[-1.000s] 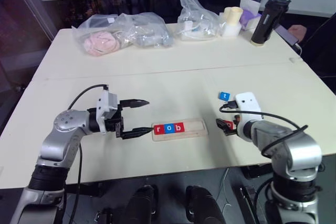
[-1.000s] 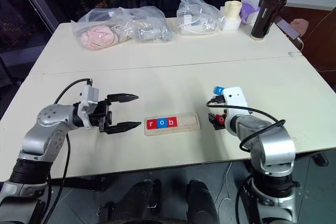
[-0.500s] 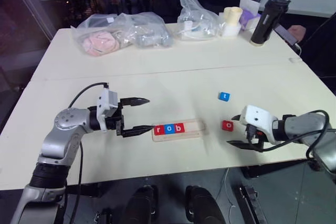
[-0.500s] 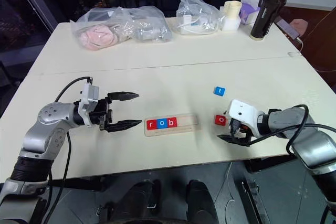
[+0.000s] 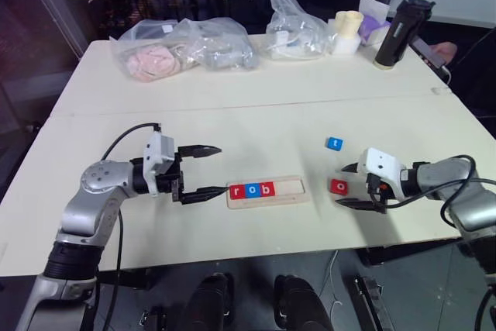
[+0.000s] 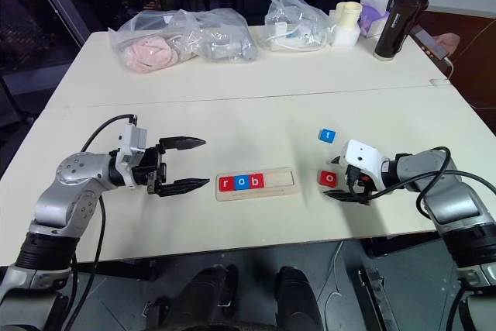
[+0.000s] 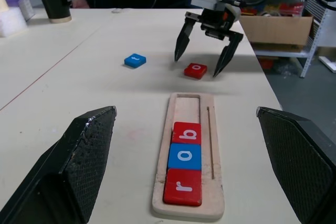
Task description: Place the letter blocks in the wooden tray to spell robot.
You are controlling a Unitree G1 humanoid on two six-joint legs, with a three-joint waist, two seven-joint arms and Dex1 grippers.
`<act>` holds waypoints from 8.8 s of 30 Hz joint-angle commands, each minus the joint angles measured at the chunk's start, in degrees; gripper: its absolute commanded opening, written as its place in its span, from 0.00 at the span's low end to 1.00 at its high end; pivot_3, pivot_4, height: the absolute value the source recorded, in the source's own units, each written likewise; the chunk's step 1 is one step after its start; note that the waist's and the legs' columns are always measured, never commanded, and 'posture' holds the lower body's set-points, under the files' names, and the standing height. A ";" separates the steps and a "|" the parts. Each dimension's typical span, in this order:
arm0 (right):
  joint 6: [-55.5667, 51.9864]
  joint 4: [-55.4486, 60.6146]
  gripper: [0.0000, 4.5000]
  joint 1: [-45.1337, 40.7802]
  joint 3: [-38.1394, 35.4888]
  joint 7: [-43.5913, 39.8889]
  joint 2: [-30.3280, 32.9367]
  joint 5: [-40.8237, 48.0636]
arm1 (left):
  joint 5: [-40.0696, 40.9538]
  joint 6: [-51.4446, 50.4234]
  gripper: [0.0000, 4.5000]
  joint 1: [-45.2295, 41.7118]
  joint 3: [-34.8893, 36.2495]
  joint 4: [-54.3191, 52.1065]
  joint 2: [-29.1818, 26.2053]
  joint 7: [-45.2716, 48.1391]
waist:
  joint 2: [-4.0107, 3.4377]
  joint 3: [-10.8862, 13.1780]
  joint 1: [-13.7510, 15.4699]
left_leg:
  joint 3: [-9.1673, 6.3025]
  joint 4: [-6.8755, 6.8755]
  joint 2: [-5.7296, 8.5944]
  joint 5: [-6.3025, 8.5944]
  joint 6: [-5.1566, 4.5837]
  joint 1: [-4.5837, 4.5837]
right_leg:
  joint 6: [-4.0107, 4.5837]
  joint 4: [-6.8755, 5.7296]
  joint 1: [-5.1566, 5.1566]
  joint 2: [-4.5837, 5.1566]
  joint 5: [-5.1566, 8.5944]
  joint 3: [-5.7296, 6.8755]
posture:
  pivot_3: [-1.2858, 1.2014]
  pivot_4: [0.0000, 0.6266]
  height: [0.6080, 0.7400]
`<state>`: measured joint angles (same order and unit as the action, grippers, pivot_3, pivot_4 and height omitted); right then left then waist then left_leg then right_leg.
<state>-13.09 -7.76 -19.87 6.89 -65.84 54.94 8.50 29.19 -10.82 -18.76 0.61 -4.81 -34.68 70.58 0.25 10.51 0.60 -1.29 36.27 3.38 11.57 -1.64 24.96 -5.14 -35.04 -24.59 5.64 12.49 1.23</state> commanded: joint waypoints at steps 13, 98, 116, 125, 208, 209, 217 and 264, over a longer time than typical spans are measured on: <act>-2.06 8.01 0.25 -5.58 -0.24 -1.86 -2.43 -0.31 | 0.12 0.35 1.00 0.23 0.64 -1.88 -0.84 -0.55 | -0.05 0.03 -0.10 | 0.00 0.00 0.00 -0.01 0.00 0.00 | 0.01 -0.03 -0.03 -0.01 -0.01 0.00 | 0.52 0.24 0.98; -1.64 6.42 0.98 -17.67 8.29 -2.65 -11.46 -8.01 | 0.96 -3.48 1.00 0.54 -0.57 -5.39 -0.32 -0.67 | -0.02 0.02 0.11 | 0.00 0.02 0.00 -0.03 0.05 0.02 | 0.04 -0.09 -0.06 -0.04 -0.04 0.04 | 0.52 0.24 0.98; 4.80 -1.68 0.98 -18.64 10.49 -0.99 -15.11 -11.68 | 0.83 -3.54 1.00 0.74 -0.32 -5.71 -0.46 -1.31 | -0.03 0.02 0.09 | 0.00 0.02 0.00 -0.05 0.06 0.02 | 0.04 -0.10 -0.06 -0.06 -0.05 0.08 | 0.52 0.24 0.98; 4.00 2.06 0.98 -15.51 11.03 -3.16 -14.30 -12.02 | 0.81 -3.36 1.00 0.77 -0.30 -5.58 -0.39 -1.43 | -0.03 0.02 0.15 | 0.00 0.02 0.00 -0.05 0.07 0.01 | 0.04 -0.12 -0.07 -0.07 -0.05 0.10 | 0.52 0.24 0.98; -79.41 49.23 0.25 1.65 -20.13 59.58 -39.62 2.59 | 0.31 -0.82 1.00 -1.75 -1.56 -1.52 2.61 -0.35 | -0.13 -0.04 -1.33 | -0.05 -0.21 -0.11 -0.17 0.25 -0.39 | 0.13 -0.17 0.14 -0.08 -0.07 0.21 | 0.52 0.24 0.98; -79.41 49.26 0.25 1.93 -20.17 60.28 -40.08 3.04 | 0.28 -0.75 1.00 -1.81 -1.58 -1.42 2.65 -0.33 | -0.13 -0.04 -1.31 | -0.06 -0.23 -0.12 -0.16 0.25 -0.39 | 0.14 -0.16 0.14 -0.08 -0.07 0.21 | 0.52 0.24 0.98; -79.41 48.92 0.99 1.85 -19.39 60.51 -34.53 10.18 | 0.10 -0.51 1.00 -2.19 -1.67 -1.23 2.71 -0.53 | -0.13 -0.03 -1.19 | -0.06 -0.27 -0.11 -0.17 0.24 -0.23 | 0.14 -0.04 0.05 -0.04 -0.07 0.23 | 0.52 0.24 0.98; -5.12 9.26 0.26 -2.77 -0.96 -0.81 -1.36 2.67 | -0.74 -0.15 1.00 -2.91 -1.57 -0.81 2.84 -0.91 | -0.01 0.13 0.16 | -0.04 -0.08 -0.18 -0.07 0.09 0.05 | 0.10 0.40 0.09 0.02 -0.24 0.52 | 0.52 0.24 0.98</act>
<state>-16.86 -3.17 -22.27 8.03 -66.16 52.87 9.46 28.13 -11.76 -21.52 -1.46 -3.63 -31.44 69.76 0.24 10.64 0.75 -1.33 36.19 3.20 11.50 -1.55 25.00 -5.04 -34.64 -24.51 5.66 12.25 1.75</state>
